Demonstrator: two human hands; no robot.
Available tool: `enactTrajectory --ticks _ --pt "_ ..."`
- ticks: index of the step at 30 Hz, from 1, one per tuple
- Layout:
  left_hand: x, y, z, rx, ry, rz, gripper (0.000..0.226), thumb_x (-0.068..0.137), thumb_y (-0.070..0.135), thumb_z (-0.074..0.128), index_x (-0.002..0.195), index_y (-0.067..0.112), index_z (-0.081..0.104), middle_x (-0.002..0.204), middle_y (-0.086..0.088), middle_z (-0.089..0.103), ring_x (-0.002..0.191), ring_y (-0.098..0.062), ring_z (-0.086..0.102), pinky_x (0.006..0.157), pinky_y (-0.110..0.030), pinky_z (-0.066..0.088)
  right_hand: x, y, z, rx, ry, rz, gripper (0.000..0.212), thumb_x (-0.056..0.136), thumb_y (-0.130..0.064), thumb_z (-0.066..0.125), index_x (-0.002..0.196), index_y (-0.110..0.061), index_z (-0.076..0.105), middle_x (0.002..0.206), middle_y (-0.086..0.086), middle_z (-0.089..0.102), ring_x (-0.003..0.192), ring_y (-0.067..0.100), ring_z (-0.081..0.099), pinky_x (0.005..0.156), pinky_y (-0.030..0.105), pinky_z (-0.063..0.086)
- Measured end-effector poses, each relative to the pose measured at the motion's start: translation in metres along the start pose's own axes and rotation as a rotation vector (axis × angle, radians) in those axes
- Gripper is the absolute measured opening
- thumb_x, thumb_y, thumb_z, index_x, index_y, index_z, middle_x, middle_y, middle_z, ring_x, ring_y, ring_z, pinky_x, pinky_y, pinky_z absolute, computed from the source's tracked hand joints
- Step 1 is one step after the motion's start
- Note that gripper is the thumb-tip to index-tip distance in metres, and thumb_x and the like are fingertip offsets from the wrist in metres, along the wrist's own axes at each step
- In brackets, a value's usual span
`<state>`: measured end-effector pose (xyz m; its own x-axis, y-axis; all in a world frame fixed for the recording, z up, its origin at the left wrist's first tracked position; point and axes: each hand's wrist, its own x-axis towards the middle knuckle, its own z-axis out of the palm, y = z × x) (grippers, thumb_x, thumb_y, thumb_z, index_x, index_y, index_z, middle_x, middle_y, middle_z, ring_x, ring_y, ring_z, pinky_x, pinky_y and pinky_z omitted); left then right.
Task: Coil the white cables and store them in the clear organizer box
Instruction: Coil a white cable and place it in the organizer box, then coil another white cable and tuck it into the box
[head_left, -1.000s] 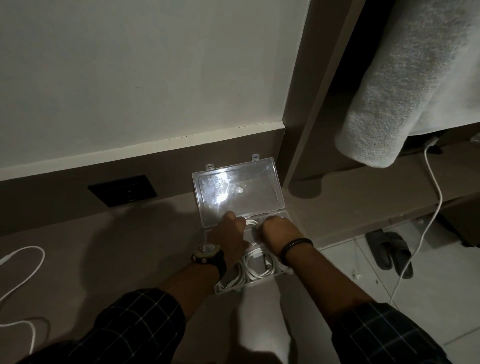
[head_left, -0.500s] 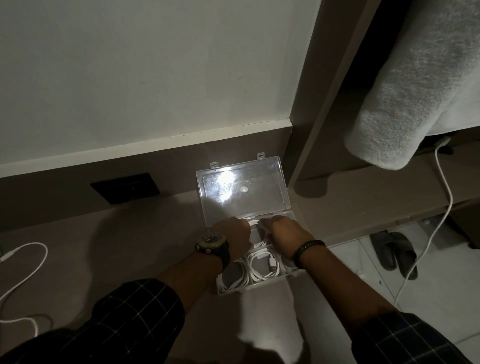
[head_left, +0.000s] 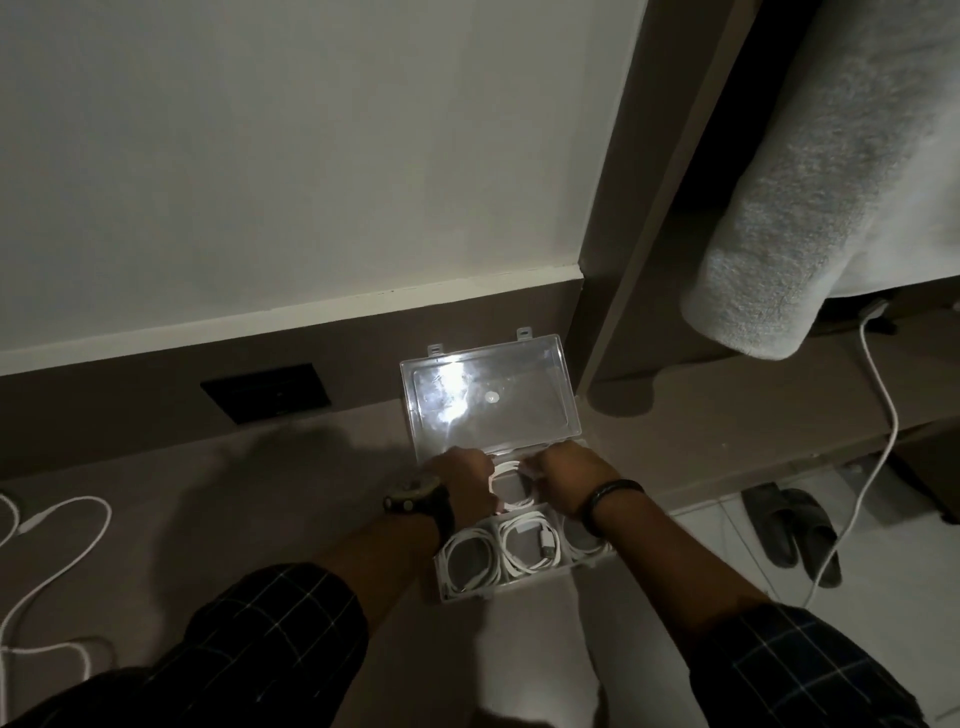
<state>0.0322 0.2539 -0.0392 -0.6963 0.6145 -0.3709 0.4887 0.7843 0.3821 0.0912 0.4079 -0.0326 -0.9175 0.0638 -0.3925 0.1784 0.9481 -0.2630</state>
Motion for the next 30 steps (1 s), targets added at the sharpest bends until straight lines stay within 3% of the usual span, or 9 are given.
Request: enactTrajectory --ticks 4,7,11,14,19,23,26,28,30 --pt "-0.037 -0.020 -0.010 -0.123 0.284 0.106 0.026 0.085 0.023 0.054 0.083 0.003 0.072 0.089 -0.016 0.073 0.090 -0.033 0.068 0.073 -0.032 0.052 -0.013 -0.012 -0.014 0.128 0.314 0.075 0.018 0.083 -0.016 0.059 0.092 -0.015 0.075 0.097 0.014 0.073 0.093 0.035 0.067 0.079 0.036 0.053" --pt "-0.083 -0.064 -0.023 -0.227 0.368 -0.047 0.040 0.085 0.037 0.044 0.090 0.011 0.074 0.100 -0.011 0.074 0.097 -0.027 0.066 0.082 -0.032 0.048 -0.016 -0.048 -0.017 0.306 0.409 -0.036 0.019 0.088 -0.017 0.058 0.093 -0.010 0.074 0.095 0.013 0.075 0.091 0.031 0.068 0.080 0.037 0.054" --pt "-0.157 -0.138 -0.035 -0.318 0.471 -0.294 0.018 0.090 0.017 0.059 0.092 0.005 0.073 0.098 -0.016 0.073 0.091 -0.030 0.066 0.085 -0.041 0.051 -0.009 -0.131 0.000 0.421 0.301 -0.249 0.019 0.087 -0.015 0.060 0.098 -0.010 0.075 0.101 0.009 0.075 0.095 0.024 0.068 0.086 0.030 0.050" --pt "-0.217 -0.192 -0.040 -0.339 0.596 -0.508 0.017 0.087 0.012 0.064 0.099 0.004 0.072 0.105 -0.017 0.072 0.099 -0.032 0.066 0.091 -0.039 0.049 -0.006 -0.200 0.025 0.423 0.172 -0.406 0.019 0.087 -0.014 0.058 0.090 -0.002 0.073 0.096 0.016 0.073 0.092 0.030 0.066 0.083 0.037 0.050" --pt "-0.294 -0.250 -0.029 -0.233 0.613 -0.726 0.016 0.089 0.012 0.059 0.086 0.002 0.071 0.099 -0.021 0.071 0.098 -0.034 0.063 0.078 -0.035 0.037 -0.010 -0.295 0.078 0.336 -0.072 -0.448 0.021 0.089 -0.020 0.054 0.082 -0.008 0.069 0.097 0.017 0.070 0.092 0.034 0.063 0.078 0.037 0.051" --pt "-0.321 -0.270 -0.010 -0.359 0.608 -0.751 0.022 0.091 0.009 0.055 0.079 -0.002 0.069 0.090 -0.024 0.069 0.076 -0.025 0.057 0.063 -0.024 0.027 -0.009 -0.347 0.112 0.310 -0.228 -0.380 0.035 0.088 -0.034 0.057 0.063 -0.010 0.062 0.080 0.016 0.068 0.077 0.031 0.063 0.064 0.033 0.045" --pt "-0.320 -0.273 0.007 -0.457 0.629 -0.757 0.018 0.091 0.010 0.055 0.093 0.001 0.070 0.102 -0.018 0.069 0.094 -0.029 0.061 0.074 -0.024 0.035 -0.009 -0.372 0.129 0.420 -0.282 -0.243 0.054 0.083 -0.056 0.058 0.046 -0.018 0.046 0.051 0.003 0.048 0.050 0.018 0.047 0.049 0.028 0.035" --pt "-0.313 -0.275 0.014 -0.525 0.659 -0.742 0.016 0.089 0.005 0.056 0.099 0.002 0.069 0.103 -0.021 0.068 0.099 -0.034 0.062 0.081 -0.031 0.044 -0.007 -0.384 0.137 0.434 -0.307 -0.208 0.050 0.084 -0.050 0.060 0.049 -0.017 0.048 0.054 0.001 0.049 0.051 0.016 0.047 0.047 0.026 0.033" --pt "-0.305 -0.276 0.011 -0.486 0.678 -0.665 0.026 0.087 0.001 0.057 0.112 0.001 0.065 0.116 -0.023 0.064 0.109 -0.037 0.059 0.092 -0.039 0.046 -0.005 -0.389 0.138 0.461 -0.301 -0.210 0.030 0.087 -0.028 0.060 0.067 -0.005 0.065 0.071 0.009 0.062 0.068 0.024 0.060 0.058 0.026 0.043"
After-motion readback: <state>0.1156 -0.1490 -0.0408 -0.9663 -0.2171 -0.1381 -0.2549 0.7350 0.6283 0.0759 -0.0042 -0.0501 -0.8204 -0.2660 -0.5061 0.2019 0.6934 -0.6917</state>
